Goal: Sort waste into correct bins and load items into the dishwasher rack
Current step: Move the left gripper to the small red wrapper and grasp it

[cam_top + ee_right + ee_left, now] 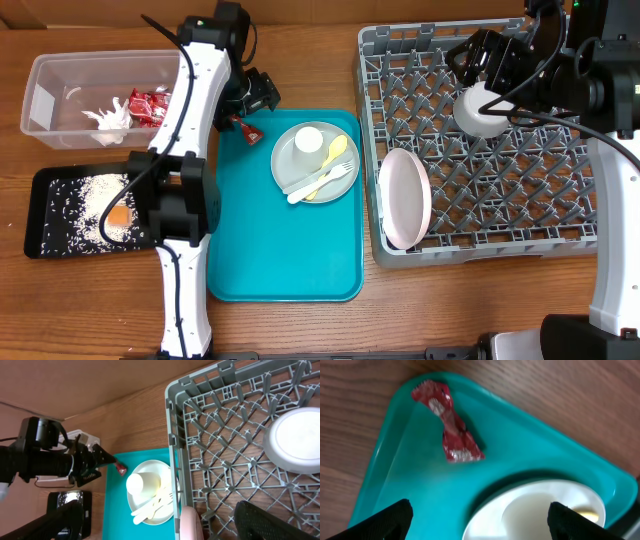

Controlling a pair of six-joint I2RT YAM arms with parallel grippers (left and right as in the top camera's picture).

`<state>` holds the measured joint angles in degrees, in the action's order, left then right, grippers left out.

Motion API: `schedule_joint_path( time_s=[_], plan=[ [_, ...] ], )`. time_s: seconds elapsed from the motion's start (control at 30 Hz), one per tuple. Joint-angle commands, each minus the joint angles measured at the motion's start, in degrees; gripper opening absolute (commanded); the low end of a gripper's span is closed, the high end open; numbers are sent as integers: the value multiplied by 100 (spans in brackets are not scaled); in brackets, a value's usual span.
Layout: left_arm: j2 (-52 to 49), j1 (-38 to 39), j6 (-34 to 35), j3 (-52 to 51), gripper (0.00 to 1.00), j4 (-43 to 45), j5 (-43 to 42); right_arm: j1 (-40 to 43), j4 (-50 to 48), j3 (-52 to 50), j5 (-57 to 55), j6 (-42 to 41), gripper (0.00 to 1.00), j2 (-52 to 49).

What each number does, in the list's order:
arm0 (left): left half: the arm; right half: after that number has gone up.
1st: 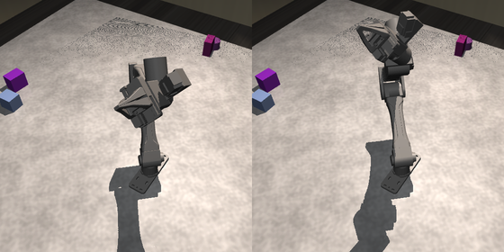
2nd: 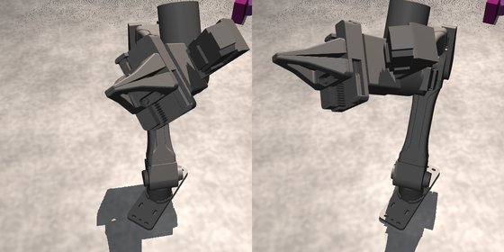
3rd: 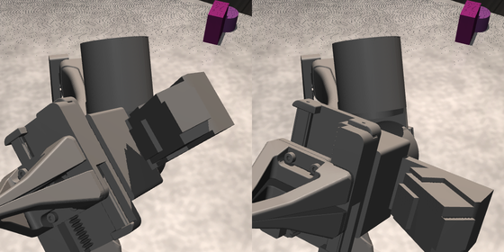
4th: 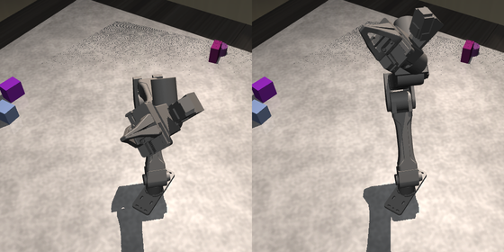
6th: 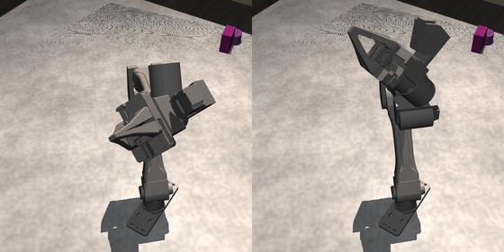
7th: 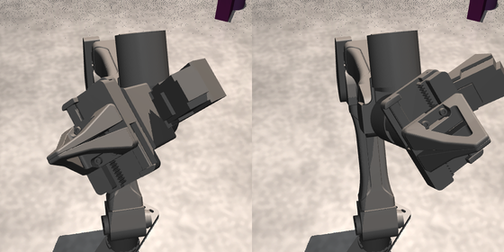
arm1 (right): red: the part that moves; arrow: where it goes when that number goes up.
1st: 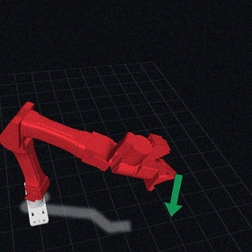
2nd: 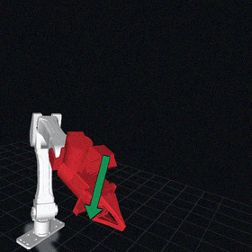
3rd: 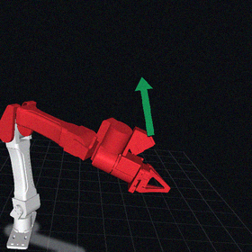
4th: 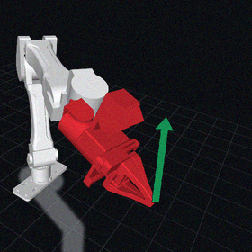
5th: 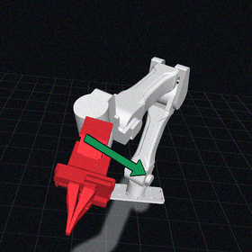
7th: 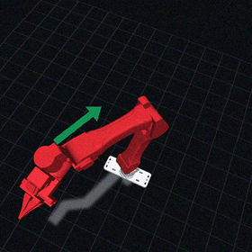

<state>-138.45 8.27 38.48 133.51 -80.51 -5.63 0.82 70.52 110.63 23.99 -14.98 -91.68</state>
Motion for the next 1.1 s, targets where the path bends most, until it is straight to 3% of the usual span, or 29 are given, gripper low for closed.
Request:
schedule_joint_path(
  time_s=[0.0,0.2,0.6,1.07],
  plan=[
    [-251,2,433,42,88,131,216,22,-17,118,2,-7,100,68],
    [-555,-24,944,37,85,343,319,22,-17,120,2,-7,100,68],
    [-658,-133,938,-15,80,448,498,22,-17,118,2,-7,100,68],
    [-664,-133,944,-251,81,437,623,22,-17,118,0,-7,100,68]
  ],
)
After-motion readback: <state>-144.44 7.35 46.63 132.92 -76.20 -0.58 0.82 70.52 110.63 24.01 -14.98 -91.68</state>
